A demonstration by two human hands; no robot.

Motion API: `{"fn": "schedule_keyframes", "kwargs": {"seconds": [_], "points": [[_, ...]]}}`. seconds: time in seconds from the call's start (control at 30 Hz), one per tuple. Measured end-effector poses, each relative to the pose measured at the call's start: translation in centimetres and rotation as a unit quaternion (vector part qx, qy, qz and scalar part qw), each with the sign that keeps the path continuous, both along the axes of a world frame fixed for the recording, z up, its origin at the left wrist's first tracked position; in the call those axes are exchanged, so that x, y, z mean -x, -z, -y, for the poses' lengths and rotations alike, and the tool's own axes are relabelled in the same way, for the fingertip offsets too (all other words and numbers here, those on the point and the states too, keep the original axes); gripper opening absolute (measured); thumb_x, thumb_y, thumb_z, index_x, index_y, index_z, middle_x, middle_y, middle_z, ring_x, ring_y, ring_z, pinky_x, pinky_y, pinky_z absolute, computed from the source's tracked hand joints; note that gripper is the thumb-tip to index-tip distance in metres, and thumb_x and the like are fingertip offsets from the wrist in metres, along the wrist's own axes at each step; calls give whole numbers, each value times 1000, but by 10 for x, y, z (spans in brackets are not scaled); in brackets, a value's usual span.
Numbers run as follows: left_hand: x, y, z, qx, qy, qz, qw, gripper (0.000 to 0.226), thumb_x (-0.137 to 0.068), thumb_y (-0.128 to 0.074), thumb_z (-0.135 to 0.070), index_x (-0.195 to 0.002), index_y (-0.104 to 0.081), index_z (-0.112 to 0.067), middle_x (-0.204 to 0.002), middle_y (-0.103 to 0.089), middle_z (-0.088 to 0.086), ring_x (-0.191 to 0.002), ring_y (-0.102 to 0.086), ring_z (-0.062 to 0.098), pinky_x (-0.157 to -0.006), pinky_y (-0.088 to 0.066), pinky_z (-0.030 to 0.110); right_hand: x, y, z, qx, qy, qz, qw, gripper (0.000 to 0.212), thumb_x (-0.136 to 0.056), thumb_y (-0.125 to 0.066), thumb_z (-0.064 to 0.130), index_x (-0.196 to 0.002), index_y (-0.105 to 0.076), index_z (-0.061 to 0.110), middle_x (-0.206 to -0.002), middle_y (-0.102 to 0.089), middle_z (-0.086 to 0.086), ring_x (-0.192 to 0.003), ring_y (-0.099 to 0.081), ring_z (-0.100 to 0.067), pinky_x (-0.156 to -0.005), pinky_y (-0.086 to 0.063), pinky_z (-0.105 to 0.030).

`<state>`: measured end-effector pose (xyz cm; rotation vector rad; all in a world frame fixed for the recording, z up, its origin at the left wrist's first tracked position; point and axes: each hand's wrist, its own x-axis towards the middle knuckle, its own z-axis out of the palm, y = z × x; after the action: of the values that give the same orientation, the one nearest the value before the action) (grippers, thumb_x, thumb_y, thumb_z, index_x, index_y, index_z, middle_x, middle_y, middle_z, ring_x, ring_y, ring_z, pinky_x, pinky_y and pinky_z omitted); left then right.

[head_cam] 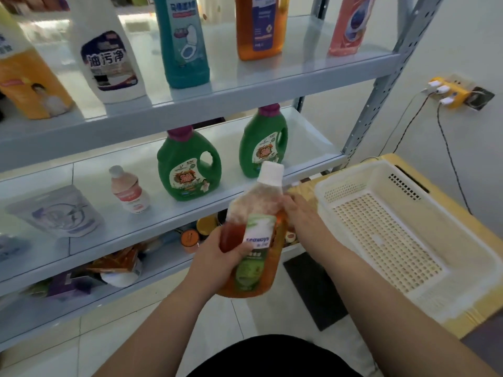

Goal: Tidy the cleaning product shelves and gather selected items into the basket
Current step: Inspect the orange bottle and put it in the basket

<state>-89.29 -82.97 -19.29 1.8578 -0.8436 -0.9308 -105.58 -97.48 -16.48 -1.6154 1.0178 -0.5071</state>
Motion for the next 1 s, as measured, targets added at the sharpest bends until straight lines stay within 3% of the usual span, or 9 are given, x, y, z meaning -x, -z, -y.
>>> {"fn": "schedule_keyframes", "kwargs": {"seconds": [0.1, 0.2, 0.33, 0.47, 0.6, 0.7, 0.8, 0.9, 1.0], "points": [[18, -11, 36, 16, -36, -67, 997, 61, -65, -58, -87, -110, -66, -48, -104, -76, -19, -99, -71, 5, -89, -56, 36, 22, 24, 3, -128, -12, 75, 989, 33, -99, -51, 65, -132, -49, 63, -130, -67, 15, -118, -66, -13, -102, -54, -46], [38, -22, 75, 26, -29, -78, 996, 71, -67, -44, -97, -110, -71, -47, -100, -74, -29, -90, -69, -7, -80, -50, 28, 45, 23, 23, -125, 38, 119, 984, 22, -103, -52, 55, -120, -54, 69, -119, -73, 15, -112, -70, -12, -100, -55, -43], [74, -23, 131, -1, -18, -141, 990, 49, -80, -46, -76, -109, -74, -48, -108, -78, -12, -102, -73, 9, -91, -55, 39, 88, 22, 64, -157, 109, 133, 973, 18, -104, -52, 49, -119, -55, 59, -120, -72, 4, -110, -70, -19, -96, -57, -42], [119, -14, 187, -28, 19, -146, 989, 65, -75, -48, -79, -125, -67, -43, -124, -73, -6, -115, -69, 19, -105, -50, 49, 138, 31, 95, -177, 175, 142, 958, 31, -107, -50, 42, -136, -50, 53, -122, -71, -1, -108, -70, -23, -99, -57, -50], [170, -3, 241, -50, 121, -154, 979, 47, -75, -64, -66, -113, -69, -41, -113, -77, -3, -105, -74, 21, -99, -55, 53, 189, 47, 120, -181, 248, 172, 936, 42, -101, -63, 44, -139, -49, 53, -119, -75, 5, -106, -74, -22, -97, -58, -53], [203, 11, 276, -79, 203, -115, 969, 60, -67, -73, -62, -117, -66, -31, -108, -78, -4, -99, -75, 18, -95, -58, 49, 222, 59, 128, -169, 297, 143, 929, 64, -82, -77, 51, -138, -46, 55, -119, -74, 11, -106, -74, -18, -97, -58, -51], [231, 38, 311, -105, 283, -79, 950, 44, -76, -75, -50, -111, -67, -24, -106, -77, -2, -95, -75, 14, -88, -60, 40, 246, 77, 133, -161, 378, 81, 908, 78, -71, -77, 53, -141, -43, 50, -131, -65, -1, -114, -68, -25, -100, -55, -53], [257, 73, 338, -145, 338, -80, 926, 16, -92, -72, -30, -105, -65, -23, -105, -75, 0, -91, -74, 13, -82, -60, 35, 264, 99, 134, -161, 446, 24, 880, 84, -76, -78, 42, -148, -37, 38, -139, -55, -8, -122, -60, -29, -104, -52, -53], [280, 102, 356, -191, 401, -76, 893, 17, -97, -67, -26, -113, -62, -21, -107, -73, 0, -93, -73, 16, -80, -60, 36, 277, 116, 132, -164, 501, -41, 849, 87, -85, -80, 25, -152, -26, 29, -140, -54, -4, -121, -58, -22, -101, -51, -41]]}}
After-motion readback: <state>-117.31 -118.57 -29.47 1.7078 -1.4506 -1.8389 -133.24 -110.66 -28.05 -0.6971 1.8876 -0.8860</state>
